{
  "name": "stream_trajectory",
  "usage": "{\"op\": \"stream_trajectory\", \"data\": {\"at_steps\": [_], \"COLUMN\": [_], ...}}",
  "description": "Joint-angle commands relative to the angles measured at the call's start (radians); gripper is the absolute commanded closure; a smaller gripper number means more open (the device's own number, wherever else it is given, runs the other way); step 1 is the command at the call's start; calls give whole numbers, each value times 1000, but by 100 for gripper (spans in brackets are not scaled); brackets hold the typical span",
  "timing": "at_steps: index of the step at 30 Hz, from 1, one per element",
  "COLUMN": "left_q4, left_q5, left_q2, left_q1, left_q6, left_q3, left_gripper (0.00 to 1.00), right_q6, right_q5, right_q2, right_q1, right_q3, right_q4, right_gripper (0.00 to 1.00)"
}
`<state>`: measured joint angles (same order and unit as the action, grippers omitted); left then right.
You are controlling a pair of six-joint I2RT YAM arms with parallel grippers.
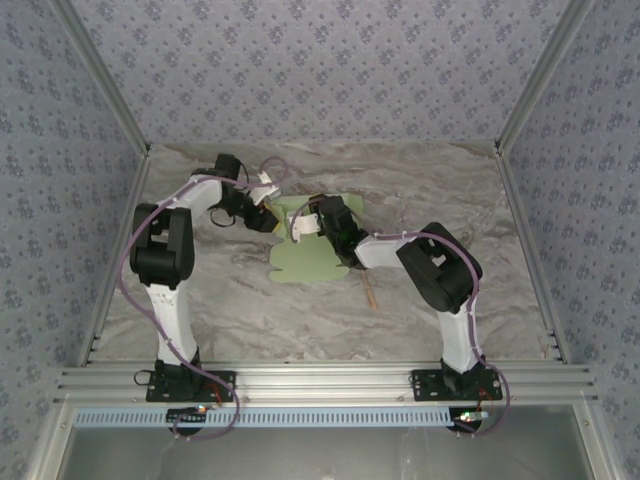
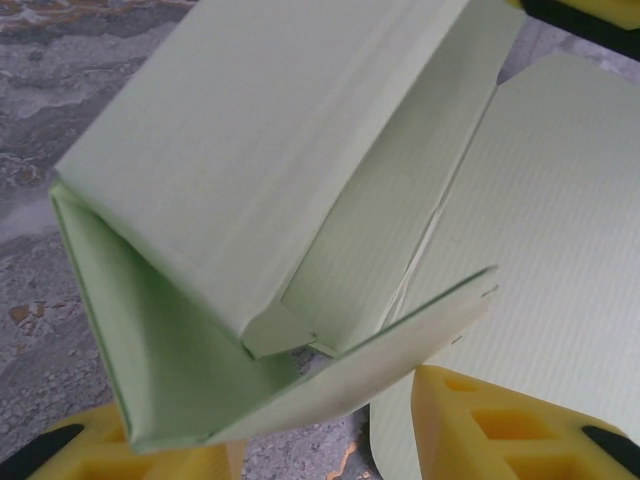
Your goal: Fold the paper box
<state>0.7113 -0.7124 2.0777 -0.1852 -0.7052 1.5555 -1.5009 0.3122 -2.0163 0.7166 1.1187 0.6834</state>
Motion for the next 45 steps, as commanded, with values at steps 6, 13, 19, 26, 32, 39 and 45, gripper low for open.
{"op": "stream_trajectory", "data": {"at_steps": [6, 13, 19, 26, 32, 39, 45], "left_q4": [-57, -128, -202, -267, -335, -446, -507], "left_q5": [18, 93, 160, 208, 229, 232, 264], "left_q2": [-23, -25, -25, -34, -46, -73, -92], "left_q1": [-34, -39, -44, -69, -77, -77, -77], "left_q6": [130, 231, 318, 378, 476, 565, 605], "left_q3": [43, 43, 30, 2, -22, -86, -116], "left_gripper": [54, 54, 56, 59, 64, 63, 63], "right_q6": [42, 57, 72, 94, 113, 140, 163], "right_q5": [72, 85, 91, 106, 131, 151, 137], "right_q2": [-27, -21, -23, -31, -37, -39, -37], "right_q1": [16, 22, 27, 34, 41, 47, 49], "right_q3": [57, 58, 51, 51, 51, 39, 38], "right_q4": [47, 57, 61, 62, 74, 84, 57], "right_gripper": [100, 100, 100, 100, 100, 100, 100]}}
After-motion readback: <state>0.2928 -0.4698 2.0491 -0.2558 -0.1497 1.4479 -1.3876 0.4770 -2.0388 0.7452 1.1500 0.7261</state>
